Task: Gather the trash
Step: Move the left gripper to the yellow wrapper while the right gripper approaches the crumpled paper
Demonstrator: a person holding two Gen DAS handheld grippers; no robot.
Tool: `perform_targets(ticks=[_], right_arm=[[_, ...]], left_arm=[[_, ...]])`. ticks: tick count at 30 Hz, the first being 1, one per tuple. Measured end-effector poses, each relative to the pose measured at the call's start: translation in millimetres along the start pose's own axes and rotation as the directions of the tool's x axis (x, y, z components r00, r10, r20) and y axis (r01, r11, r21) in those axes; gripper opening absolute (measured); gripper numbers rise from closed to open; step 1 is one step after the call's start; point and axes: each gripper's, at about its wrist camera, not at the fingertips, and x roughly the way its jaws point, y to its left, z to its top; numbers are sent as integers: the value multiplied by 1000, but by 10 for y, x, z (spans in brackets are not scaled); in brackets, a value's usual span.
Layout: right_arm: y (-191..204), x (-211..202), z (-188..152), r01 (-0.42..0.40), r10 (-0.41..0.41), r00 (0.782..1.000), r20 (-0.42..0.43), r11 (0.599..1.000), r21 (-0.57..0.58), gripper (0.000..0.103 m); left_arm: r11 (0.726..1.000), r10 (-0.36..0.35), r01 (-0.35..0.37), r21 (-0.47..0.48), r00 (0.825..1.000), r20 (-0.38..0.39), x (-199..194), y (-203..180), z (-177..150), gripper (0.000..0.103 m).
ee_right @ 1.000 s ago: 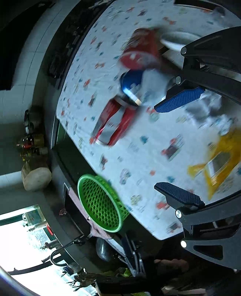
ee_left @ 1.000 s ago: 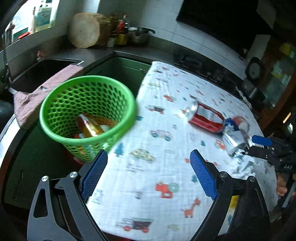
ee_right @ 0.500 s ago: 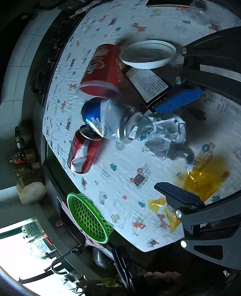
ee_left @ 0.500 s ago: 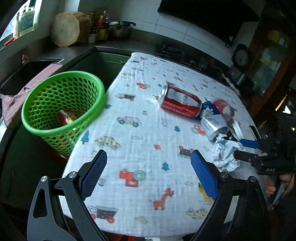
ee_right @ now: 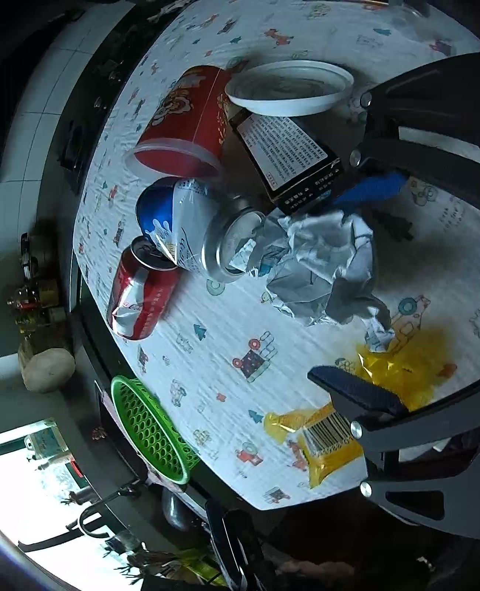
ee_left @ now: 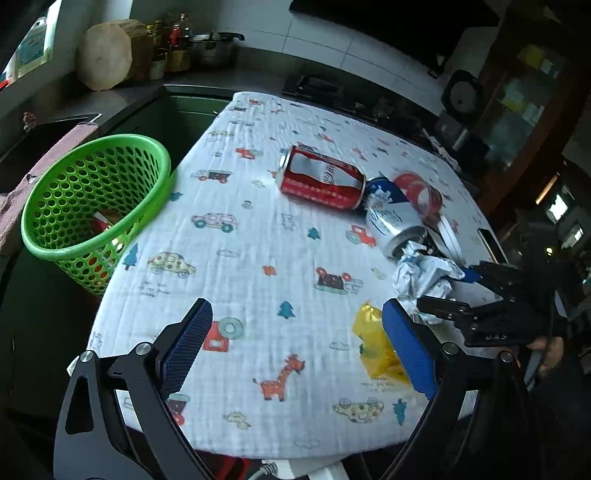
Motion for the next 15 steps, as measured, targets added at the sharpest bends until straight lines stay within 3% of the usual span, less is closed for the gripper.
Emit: perform_targets(ticks=[9,15], right_arm=[[-13,190,-51,22,-23,999,-30,1000,-10,80],[19,247,-58,80,-81,996,-32,996,-33,62]], left_arm=[[1000,-16,16,-7,1000,-21,41,-10,-46,92],[999,-31,30,-13,999,-42,87,-6,-107,92]])
